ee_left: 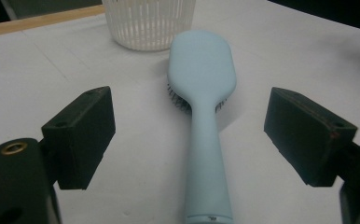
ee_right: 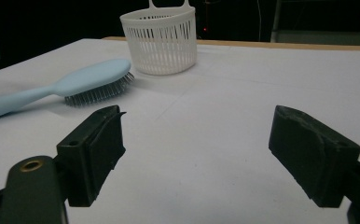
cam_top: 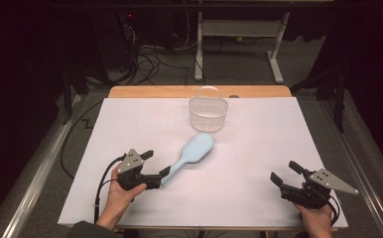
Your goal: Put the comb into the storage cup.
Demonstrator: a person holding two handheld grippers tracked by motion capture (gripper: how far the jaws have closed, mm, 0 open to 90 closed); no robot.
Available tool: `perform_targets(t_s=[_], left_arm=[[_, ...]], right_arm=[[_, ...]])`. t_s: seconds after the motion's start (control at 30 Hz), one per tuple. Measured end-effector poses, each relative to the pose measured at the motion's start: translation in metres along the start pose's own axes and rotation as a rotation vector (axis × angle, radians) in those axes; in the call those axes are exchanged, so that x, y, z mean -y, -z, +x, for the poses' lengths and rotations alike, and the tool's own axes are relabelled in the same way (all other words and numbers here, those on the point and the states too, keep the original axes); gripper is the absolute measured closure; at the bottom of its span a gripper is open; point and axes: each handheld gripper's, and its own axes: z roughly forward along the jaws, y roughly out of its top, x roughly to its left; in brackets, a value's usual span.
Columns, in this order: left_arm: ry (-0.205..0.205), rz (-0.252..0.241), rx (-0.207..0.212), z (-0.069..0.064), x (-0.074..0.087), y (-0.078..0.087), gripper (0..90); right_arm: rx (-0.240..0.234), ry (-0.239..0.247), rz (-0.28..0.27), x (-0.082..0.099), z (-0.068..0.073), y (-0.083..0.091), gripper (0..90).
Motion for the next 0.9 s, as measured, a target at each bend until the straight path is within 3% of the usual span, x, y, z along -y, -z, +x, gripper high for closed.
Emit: perform_targets(t_s=[0.33,0.9], left_arm=[[-0.005,0.008,0.013,-0.004,-0.006,-0.008,17.9],[-0.014,0.071,0.054,-0.015,-0.021,-0.028,17.5]], right_arm=[[0.0,0.001,0.0,0.0,0.0,0.0,18.5],[-0.005,0.005,0.001,0.0,0.001,0.0,18.5]])
